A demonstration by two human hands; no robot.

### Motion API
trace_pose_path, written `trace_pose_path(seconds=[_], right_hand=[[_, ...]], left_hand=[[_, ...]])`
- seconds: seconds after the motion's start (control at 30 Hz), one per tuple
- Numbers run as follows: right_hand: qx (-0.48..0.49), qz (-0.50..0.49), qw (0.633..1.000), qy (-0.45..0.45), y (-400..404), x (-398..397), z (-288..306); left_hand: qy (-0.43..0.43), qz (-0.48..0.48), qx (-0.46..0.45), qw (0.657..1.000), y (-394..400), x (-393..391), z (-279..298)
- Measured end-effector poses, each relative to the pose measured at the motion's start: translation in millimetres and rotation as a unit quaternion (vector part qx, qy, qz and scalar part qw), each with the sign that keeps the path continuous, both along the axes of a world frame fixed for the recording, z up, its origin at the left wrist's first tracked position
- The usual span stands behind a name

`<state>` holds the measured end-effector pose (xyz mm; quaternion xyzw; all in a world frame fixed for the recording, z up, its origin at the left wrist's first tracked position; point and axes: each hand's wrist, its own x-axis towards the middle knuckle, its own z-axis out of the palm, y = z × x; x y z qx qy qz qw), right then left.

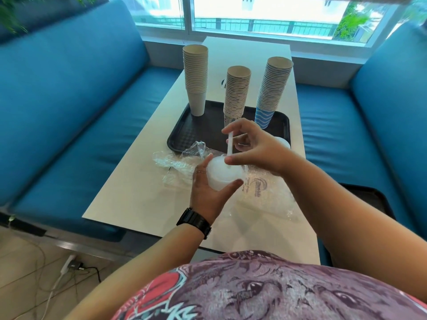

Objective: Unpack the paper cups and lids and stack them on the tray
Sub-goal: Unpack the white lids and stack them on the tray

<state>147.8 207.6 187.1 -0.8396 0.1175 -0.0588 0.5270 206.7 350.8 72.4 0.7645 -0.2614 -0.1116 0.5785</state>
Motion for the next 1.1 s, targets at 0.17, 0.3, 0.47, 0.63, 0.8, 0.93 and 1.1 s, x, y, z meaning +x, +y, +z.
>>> trace_pose_path(seconds=[0.17, 0.3, 0.47, 0.63, 0.8, 0.93, 1.1], right_hand=[[0.101, -0.026, 0.994, -0.018, -6.5, -11.6, -26.4], [0.085, -0.008, 0.996, 0.018, -18.1, -19.3, -36.6], [0.004, 0.022, 0.997, 0.067, -26.6, -22.0, -36.8], [-0.08, 0.044, 0.99, 0.108, -30.0, -16.0, -26.7], [-0.107, 0.039, 0.985, 0.131, -35.3, -12.9, -21.9], [-0.121, -0.078, 0.987, 0.076, -73.3, -10.6, -24.4], [-0.271, -0.16, 0.932, 0.179, -136.4, -9.8, -49.6]], left_hand=[[0.001, 0.007, -0.01, 1.0, -2.1, 1.9, 0.1], [-0.009, 0.014, -0.007, 1.0, -3.7, 1.9, 0.5], [-0.014, 0.012, 0.0, 1.0, -6.9, 0.8, 1.3], [-0.025, -0.003, 0.011, 1.0, -11.0, 0.6, 1.6], [-0.031, -0.005, 0.021, 0.999, -17.2, -0.3, 0.4], [-0.027, 0.01, 0.009, 1.0, -18.5, 1.3, -3.2], [-0.02, 0.022, 0.011, 0.999, -16.9, 2.8, -6.2]])
